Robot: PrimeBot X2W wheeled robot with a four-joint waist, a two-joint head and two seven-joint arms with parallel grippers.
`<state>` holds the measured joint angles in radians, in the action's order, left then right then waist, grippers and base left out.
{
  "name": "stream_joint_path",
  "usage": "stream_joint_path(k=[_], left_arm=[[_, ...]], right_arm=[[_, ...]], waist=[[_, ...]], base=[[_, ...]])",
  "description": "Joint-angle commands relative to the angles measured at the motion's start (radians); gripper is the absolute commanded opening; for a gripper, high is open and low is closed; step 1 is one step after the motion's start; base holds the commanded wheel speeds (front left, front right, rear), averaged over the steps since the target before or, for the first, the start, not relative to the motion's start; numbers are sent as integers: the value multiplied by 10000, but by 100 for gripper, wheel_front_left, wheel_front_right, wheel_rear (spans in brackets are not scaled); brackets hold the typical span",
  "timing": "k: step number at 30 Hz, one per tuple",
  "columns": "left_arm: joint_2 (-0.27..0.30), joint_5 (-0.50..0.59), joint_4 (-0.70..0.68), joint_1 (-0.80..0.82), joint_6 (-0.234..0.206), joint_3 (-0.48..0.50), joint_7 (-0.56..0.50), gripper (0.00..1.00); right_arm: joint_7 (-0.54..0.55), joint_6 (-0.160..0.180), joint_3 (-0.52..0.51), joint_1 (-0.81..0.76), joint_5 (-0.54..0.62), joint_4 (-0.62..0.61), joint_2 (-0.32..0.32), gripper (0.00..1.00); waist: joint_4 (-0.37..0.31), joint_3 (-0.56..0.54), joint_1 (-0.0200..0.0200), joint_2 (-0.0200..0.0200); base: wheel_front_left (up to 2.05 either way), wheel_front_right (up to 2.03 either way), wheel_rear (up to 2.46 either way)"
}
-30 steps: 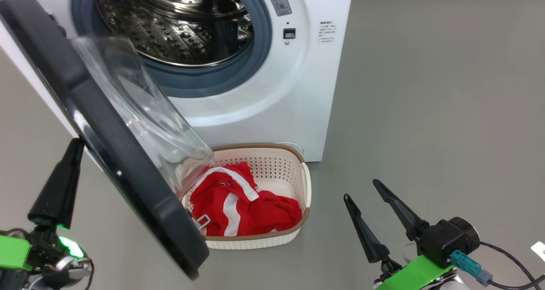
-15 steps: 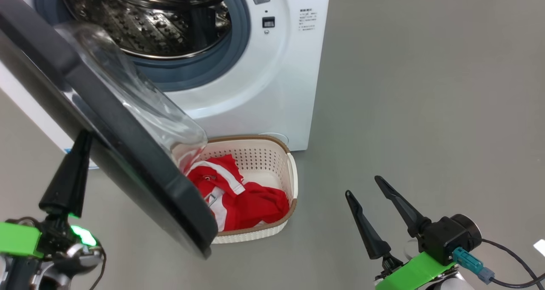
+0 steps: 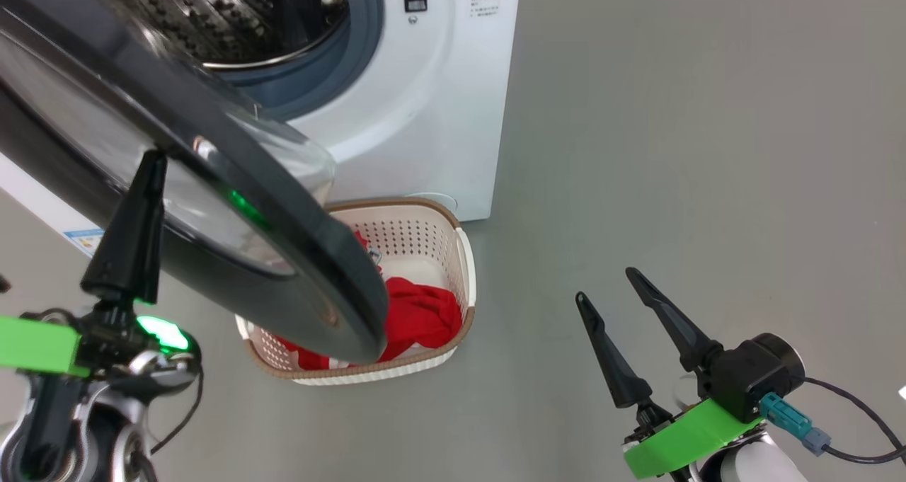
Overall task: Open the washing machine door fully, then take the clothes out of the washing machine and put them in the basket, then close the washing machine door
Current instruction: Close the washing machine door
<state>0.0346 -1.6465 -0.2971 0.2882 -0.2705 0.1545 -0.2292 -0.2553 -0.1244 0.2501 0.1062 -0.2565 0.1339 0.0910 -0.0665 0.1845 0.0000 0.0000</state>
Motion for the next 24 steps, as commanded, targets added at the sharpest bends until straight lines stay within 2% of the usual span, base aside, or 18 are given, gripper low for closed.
stream_joint_path(k=[1,24], left_arm=[[157,-11,-131,470,190,73,46,0],[223,617,1849,3024,959,-318,1027,0]], right_arm=[[-65,-63,176,322,-96,-302,-1,100],[-65,-63,299,865,-41,-494,-123,100]], waist=[[-102,181,0,0],[-408,1256,0,0]], base=[[0,0,0],[0,0,0]])
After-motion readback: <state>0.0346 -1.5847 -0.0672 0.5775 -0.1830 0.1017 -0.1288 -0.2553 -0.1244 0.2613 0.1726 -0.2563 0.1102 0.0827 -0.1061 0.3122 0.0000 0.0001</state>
